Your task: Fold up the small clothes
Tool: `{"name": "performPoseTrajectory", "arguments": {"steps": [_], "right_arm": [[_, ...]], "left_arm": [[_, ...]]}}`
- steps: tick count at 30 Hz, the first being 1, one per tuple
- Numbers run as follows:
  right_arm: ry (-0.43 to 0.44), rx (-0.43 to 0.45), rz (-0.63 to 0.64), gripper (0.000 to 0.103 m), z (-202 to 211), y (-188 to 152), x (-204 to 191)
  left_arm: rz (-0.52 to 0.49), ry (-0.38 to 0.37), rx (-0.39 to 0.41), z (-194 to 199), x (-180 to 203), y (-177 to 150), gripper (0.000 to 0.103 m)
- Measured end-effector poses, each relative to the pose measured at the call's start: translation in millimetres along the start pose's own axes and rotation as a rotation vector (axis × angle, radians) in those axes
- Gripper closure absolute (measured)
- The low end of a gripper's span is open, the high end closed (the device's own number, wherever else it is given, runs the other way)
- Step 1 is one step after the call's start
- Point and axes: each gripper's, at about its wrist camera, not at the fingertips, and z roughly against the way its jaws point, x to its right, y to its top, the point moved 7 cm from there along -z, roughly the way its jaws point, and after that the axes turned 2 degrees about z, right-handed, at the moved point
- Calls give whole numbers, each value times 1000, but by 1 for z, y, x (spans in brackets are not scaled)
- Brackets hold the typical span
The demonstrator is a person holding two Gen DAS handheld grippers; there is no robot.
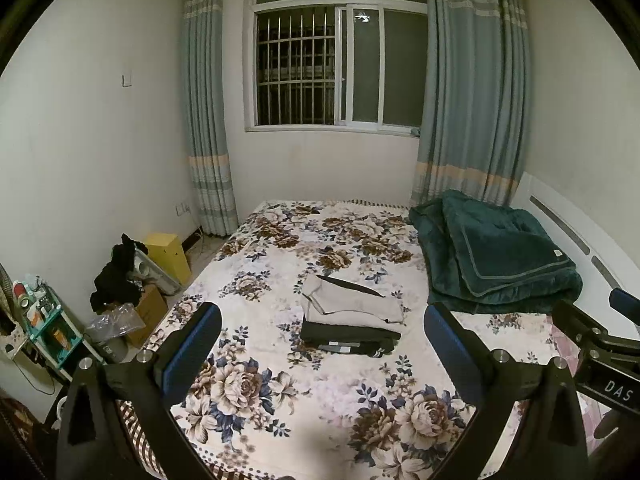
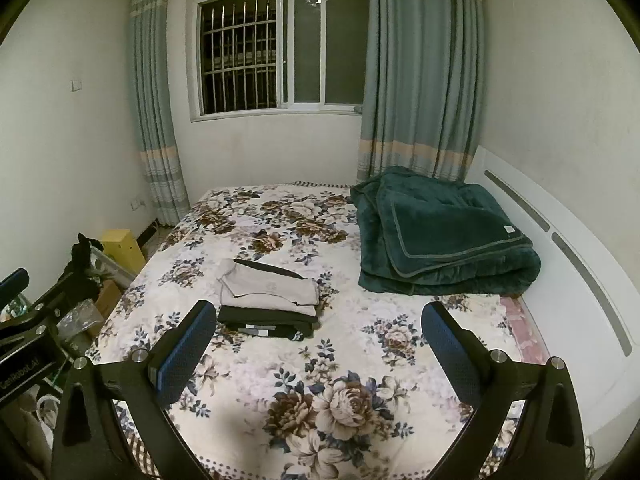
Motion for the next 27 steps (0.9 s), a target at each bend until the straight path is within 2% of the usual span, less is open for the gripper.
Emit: {"name": "performPoseTrajectory", "arguments": {"steps": [27], "right_arm": [[7, 5, -4, 0, 5, 5, -1]], "left_arm": [[-11, -13, 23, 6, 14, 7, 0]]}}
